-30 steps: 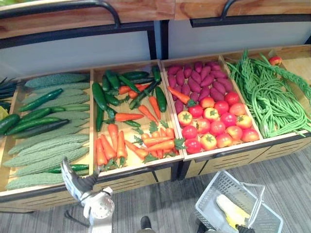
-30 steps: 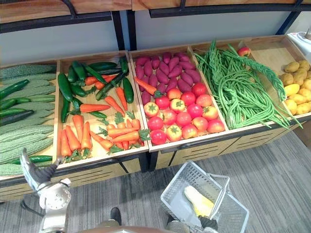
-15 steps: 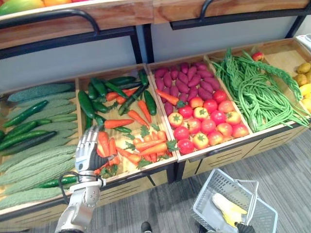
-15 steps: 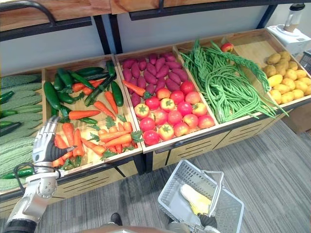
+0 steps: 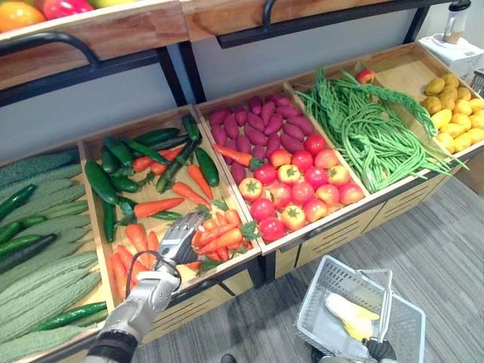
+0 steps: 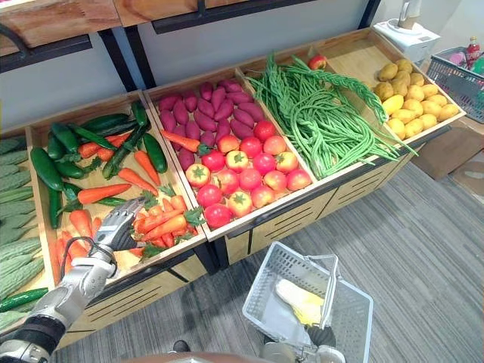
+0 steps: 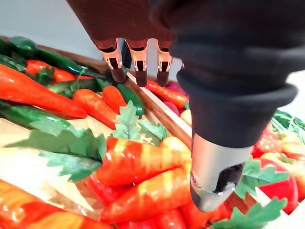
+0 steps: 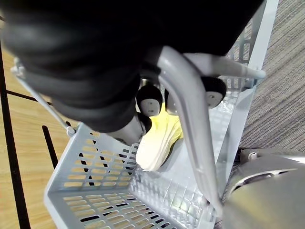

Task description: Pick vegetable in the basket

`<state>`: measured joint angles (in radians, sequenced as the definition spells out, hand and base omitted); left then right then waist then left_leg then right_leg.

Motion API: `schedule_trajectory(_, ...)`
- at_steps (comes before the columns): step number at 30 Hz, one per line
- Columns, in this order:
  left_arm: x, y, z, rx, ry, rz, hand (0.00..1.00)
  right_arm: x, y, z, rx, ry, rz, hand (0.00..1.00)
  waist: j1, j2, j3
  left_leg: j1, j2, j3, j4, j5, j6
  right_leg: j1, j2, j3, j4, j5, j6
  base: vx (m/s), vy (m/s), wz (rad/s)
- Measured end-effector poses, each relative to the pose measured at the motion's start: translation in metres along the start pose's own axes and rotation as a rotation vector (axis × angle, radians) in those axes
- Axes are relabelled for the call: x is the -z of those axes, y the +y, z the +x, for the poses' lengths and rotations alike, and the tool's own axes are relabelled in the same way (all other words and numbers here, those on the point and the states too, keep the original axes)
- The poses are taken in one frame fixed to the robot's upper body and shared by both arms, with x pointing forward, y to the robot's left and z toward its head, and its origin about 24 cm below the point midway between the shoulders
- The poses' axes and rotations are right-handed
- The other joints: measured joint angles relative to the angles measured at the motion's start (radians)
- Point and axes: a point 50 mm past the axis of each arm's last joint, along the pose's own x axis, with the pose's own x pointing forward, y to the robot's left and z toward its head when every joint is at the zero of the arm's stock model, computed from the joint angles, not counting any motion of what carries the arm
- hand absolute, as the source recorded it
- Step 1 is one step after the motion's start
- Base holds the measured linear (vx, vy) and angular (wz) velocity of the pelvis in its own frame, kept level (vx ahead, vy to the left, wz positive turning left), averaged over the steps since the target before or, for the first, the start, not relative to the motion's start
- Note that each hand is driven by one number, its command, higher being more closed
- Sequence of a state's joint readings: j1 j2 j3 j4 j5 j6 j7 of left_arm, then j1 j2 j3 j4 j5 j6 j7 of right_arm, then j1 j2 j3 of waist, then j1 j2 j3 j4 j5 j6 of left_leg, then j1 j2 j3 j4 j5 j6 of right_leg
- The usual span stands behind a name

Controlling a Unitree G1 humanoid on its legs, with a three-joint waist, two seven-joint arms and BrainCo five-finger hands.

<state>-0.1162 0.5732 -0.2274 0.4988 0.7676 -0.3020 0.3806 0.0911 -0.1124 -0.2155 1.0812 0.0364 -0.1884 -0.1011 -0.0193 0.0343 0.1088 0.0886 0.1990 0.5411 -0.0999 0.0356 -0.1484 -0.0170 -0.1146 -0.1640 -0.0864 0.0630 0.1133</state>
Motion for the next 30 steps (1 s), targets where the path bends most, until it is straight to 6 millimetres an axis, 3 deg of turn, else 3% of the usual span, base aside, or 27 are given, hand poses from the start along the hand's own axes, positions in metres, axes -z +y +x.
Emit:
schedule_trajectory(18, -0.006, -0.007, 0.021, 0.030, 0.046, -0.047, 0.00, -0.005, -0.006, 0.001, 0.018, -0.027, 0.008, 1.00, -0.004, 0.028, -0.002, -0.042, 0.004, 0.024, 0.004, 0.000, -0.002, -0.063, -0.001, 0.015, 0.012, 0.008, 0.003, -0.02, -0.033, -0.03)
schedule_trajectory(30, 0.010, -0.008, 0.026, 0.048, 0.145, -0.053, 0.00, -0.018, -0.005, 0.004, 0.022, -0.062, 0.023, 1.00, -0.010, 0.028, 0.023, -0.081, 0.001, 0.044, 0.004, 0.004, 0.000, -0.125, -0.001, 0.041, 0.029, 0.016, 0.003, -0.03, -0.037, -0.06)
